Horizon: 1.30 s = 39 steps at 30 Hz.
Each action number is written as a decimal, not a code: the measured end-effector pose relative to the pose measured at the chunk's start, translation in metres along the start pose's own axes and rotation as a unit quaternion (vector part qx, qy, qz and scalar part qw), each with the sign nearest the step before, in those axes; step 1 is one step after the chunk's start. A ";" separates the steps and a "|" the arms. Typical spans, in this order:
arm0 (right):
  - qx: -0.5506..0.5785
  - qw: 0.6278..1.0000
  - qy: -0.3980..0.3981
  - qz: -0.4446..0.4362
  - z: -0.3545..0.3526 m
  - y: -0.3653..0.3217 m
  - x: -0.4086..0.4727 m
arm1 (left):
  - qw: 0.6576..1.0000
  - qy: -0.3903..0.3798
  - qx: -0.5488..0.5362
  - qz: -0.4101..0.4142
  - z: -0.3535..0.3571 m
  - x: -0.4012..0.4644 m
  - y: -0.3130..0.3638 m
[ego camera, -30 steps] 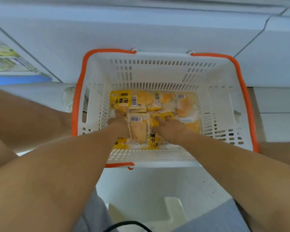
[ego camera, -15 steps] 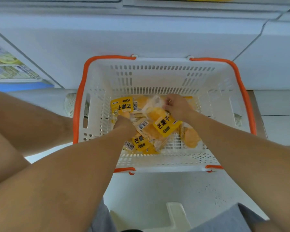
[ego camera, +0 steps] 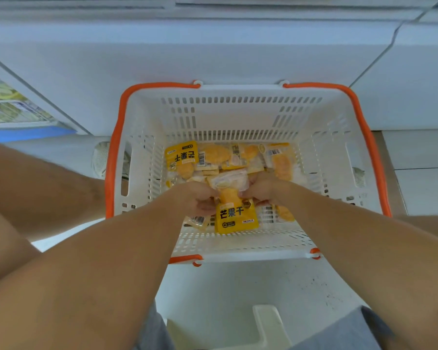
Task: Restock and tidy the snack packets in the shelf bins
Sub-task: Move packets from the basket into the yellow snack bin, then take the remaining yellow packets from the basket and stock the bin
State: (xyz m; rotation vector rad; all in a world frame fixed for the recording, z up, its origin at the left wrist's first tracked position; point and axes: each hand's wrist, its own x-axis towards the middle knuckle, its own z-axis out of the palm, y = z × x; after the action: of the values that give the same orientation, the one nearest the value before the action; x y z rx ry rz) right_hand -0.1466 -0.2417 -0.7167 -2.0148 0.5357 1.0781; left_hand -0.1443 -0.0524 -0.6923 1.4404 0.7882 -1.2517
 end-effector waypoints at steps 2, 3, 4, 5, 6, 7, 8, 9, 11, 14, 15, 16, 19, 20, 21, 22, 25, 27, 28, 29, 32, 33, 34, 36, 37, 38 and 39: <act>0.034 0.999 -0.016 0.027 -0.003 0.005 0.000 | 1.000 0.006 0.015 0.022 0.003 -0.002 0.002; 0.051 0.998 -0.020 0.033 -0.006 0.008 -0.001 | 0.999 0.008 0.032 0.023 0.004 -0.005 0.003; 0.084 0.995 -0.027 0.036 -0.009 0.010 -0.005 | 0.999 0.014 0.046 0.022 0.004 -0.002 0.004; 0.138 0.989 -0.041 0.038 -0.012 0.011 -0.008 | 0.998 0.018 0.057 0.018 0.005 -0.004 0.005; 0.200 0.978 -0.053 0.039 -0.015 0.011 -0.011 | 0.998 0.021 0.057 0.013 0.005 -0.004 0.005; 0.255 0.965 -0.056 0.037 -0.017 0.011 -0.014 | 0.998 0.021 0.053 0.005 0.006 -0.006 0.006; 0.297 0.953 -0.052 0.034 -0.020 0.010 -0.018 | 0.999 0.018 0.045 0.003 0.007 -0.005 0.007; 0.329 0.943 -0.045 0.033 -0.024 0.010 -0.019 | 0.999 0.025 0.027 0.011 0.007 -0.005 0.009; 0.392 0.919 -0.041 0.034 -0.035 0.008 -0.020 | 0.997 0.056 -0.014 0.054 0.011 -0.004 0.014; 0.498 0.866 -0.032 0.042 -0.050 0.007 -0.020 | 0.978 0.120 -0.066 0.159 0.018 -0.006 0.028; 0.526 0.849 -0.032 0.042 -0.055 0.007 -0.022 | 0.969 0.128 -0.072 0.197 0.021 -0.008 0.035; 0.554 0.830 -0.039 0.040 -0.058 0.008 -0.023 | 0.963 0.127 -0.065 0.229 0.024 -0.011 0.042; 0.632 0.772 -0.059 0.034 -0.061 0.009 -0.025 | 0.967 0.073 -0.014 0.244 0.025 -0.017 0.059; 0.651 0.756 -0.061 0.032 -0.061 0.010 -0.025 | 0.963 0.071 0.043 0.255 0.022 -0.014 0.060; 0.662 0.747 -0.061 0.030 -0.061 0.010 -0.025 | 0.950 0.084 0.116 0.278 0.019 -0.012 0.059; 0.659 0.749 -0.063 0.028 -0.061 0.010 -0.025 | 0.929 0.115 0.181 0.303 0.015 -0.010 0.056; 0.637 0.769 -0.051 0.010 -0.061 0.005 -0.026 | 0.880 0.231 0.207 0.360 0.006 -0.002 0.049; 0.621 0.783 -0.012 -0.018 -0.062 0.002 -0.023 | 0.882 0.274 0.170 0.343 0.002 0.001 0.047; 0.598 0.801 0.001 -0.035 -0.062 0.003 -0.022 | 0.901 0.268 0.138 0.311 -0.001 -0.001 0.048; 0.563 0.825 0.000 -0.051 -0.062 0.003 -0.023 | 0.930 0.236 0.073 0.273 -0.002 -0.002 0.048; 0.432 0.899 -0.028 -0.066 -0.054 0.006 -0.021 | 0.972 0.077 -0.103 0.197 -0.002 -0.009 0.047; 0.402 0.913 -0.028 -0.069 -0.050 0.004 -0.020 | 0.974 0.043 -0.119 0.187 -0.001 -0.010 0.046; 0.382 0.921 -0.021 -0.075 -0.045 0.000 -0.019 | 0.976 0.017 -0.125 0.176 0.002 -0.012 0.045; 0.339 0.936 0.015 -0.095 -0.036 -0.010 -0.019 | 0.979 -0.039 -0.131 0.151 0.006 -0.016 0.044; 0.313 0.944 0.036 -0.102 -0.033 -0.015 -0.022 | 0.981 -0.062 -0.116 0.144 0.009 -0.015 0.043; 0.291 0.950 0.054 -0.104 -0.031 -0.019 -0.023 | 0.983 -0.069 -0.092 0.140 0.011 -0.014 0.042; 0.272 0.954 0.067 -0.104 -0.030 -0.022 -0.023 | 0.987 -0.049 -0.059 0.140 0.013 -0.012 0.040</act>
State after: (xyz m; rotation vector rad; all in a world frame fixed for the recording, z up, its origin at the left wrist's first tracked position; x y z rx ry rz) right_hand -0.1294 -0.2519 -0.6774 -1.6145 0.5992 0.5842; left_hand -0.1142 -0.0735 -0.6688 1.3312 0.5611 -1.0351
